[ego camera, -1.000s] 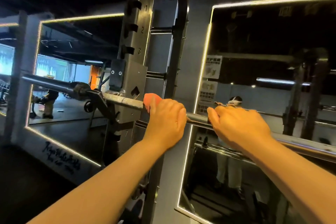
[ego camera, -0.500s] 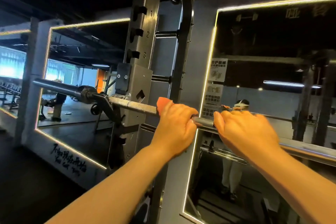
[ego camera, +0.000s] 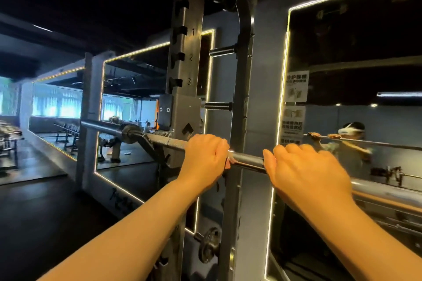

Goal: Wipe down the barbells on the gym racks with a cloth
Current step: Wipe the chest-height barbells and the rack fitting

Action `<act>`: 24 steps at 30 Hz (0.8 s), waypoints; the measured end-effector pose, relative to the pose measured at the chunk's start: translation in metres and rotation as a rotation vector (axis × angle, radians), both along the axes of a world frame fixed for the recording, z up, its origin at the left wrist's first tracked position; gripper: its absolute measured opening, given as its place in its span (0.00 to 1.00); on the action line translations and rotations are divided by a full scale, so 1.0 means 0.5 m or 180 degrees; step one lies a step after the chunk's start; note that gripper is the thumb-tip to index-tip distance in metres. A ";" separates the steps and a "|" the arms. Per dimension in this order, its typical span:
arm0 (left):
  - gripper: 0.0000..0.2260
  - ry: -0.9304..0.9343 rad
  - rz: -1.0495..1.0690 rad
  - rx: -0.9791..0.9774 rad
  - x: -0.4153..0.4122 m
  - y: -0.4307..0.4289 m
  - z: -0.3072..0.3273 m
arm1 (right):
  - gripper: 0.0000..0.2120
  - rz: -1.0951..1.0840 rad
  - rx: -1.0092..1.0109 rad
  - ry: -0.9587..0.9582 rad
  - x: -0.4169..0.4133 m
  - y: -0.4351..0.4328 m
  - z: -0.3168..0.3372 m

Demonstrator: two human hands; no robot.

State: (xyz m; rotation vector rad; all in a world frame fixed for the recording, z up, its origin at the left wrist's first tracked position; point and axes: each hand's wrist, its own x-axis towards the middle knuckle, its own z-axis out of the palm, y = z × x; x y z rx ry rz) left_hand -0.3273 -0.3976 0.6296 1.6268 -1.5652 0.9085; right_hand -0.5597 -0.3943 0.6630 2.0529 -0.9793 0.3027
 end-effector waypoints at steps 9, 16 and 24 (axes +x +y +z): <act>0.20 0.0512 -0.0810 -0.0179 0.022 0.004 -0.030 | 0.32 0.0094 0.0458 -0.0370 0.002 0.010 0.005; 0.22 0.0105 -0.0337 0.0879 0.030 -0.009 0.056 | 0.08 -0.0098 0.0635 -0.0435 0.022 -0.020 0.020; 0.17 0.0480 -0.1951 -0.0707 0.047 -0.007 -0.087 | 0.13 0.0009 0.0937 -0.0404 0.175 0.000 0.043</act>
